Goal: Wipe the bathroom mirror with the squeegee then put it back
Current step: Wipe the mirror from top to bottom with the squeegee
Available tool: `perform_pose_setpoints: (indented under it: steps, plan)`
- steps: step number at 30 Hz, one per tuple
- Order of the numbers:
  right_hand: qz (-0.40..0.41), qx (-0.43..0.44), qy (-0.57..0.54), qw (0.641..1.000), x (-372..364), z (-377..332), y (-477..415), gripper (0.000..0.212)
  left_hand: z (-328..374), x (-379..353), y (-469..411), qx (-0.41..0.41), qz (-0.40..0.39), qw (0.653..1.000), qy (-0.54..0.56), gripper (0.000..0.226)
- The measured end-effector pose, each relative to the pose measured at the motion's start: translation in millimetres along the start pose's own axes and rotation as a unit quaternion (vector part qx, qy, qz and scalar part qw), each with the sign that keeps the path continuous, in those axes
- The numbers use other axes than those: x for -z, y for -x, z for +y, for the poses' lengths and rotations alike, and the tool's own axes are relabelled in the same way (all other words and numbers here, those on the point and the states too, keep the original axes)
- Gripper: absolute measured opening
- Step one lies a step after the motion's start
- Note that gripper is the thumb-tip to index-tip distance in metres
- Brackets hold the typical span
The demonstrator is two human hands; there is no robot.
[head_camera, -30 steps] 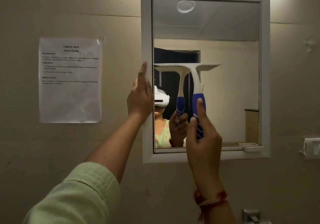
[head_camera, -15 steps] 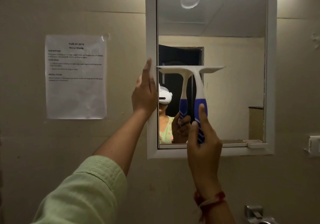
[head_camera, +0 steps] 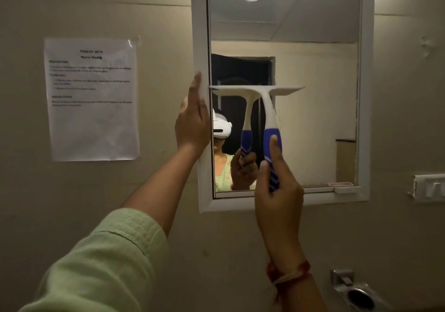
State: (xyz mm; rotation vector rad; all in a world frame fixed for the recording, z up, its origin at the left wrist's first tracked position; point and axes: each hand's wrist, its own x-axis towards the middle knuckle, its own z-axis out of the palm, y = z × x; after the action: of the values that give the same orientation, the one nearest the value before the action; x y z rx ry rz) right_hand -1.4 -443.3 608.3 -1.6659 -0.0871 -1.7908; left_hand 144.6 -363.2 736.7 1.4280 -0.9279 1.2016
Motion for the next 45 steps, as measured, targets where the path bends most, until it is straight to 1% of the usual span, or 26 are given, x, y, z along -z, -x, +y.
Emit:
perform_pose_setpoints:
  steps: [2,4,6,8,10,11,14,17,23,25,32,40,45]
  plan:
    - [-0.01,-0.01,-0.003,1.0,-2.6,1.8,2.5,0.048,0.0,-0.6,0.9,-0.005,-0.003,1.0,0.001,0.043]
    - [-0.019,-0.01,-0.001,1.0,-6.8,10.4,25.5,0.049,-0.8,-0.5,1.7,-0.01,-0.002,1.0,0.001,0.043]
    - [-0.03,-0.03,0.011,0.999,-8.4,19.9,52.8,0.052,-1.0,-0.2,1.3,-0.007,0.001,1.0,-0.002,0.043]
    - [-0.054,-0.06,0.031,0.996,-6.8,24.0,68.1,0.061,0.3,0.0,1.3,-0.004,0.002,1.0,-0.011,0.043]
    - [-0.054,-0.05,0.044,0.996,-3.6,23.5,66.3,0.073,-0.7,-0.2,1.2,-0.005,0.007,1.0,-0.01,0.043]
    - [-0.047,-0.036,0.036,0.998,-1.5,20.9,58.9,0.069,-1.4,-0.1,0.9,-0.006,0.01,1.0,-0.008,0.042]
    - [-0.039,-0.03,-0.002,0.999,0.1,10.2,31.3,0.044,-1.1,0.9,0.8,-0.003,0.011,1.0,-0.003,0.041]
    - [-0.031,-0.05,-0.022,0.998,-1.9,11.4,29.3,0.036,0.3,0.5,0.6,-0.004,0.016,1.0,-0.004,0.04]
    - [-0.035,-0.055,-0.007,0.998,1.2,34.9,72.1,0.045,2.8,0.6,4.0,-0.011,0.014,1.0,-0.003,0.041]
    - [-0.038,-0.054,-0.015,0.998,6.0,33.5,70.6,0.045,4.2,0.6,3.6,-0.008,0.015,1.0,-0.001,0.04]
    - [-0.036,-0.024,-0.018,0.999,11.9,16.5,21.9,0.037,5.6,1.4,2.7,0.001,0.02,1.0,-0.012,0.04]
    - [-0.051,-0.066,-0.011,0.996,7.6,47.3,96.2,0.038,7.0,1.1,3.9,0.004,0.015,1.0,-0.021,0.041]
    - [-0.03,-0.038,-0.018,0.999,7.0,44.9,69.6,0.043,4.0,0.9,2.6,0.006,0.009,1.0,-0.024,0.041]
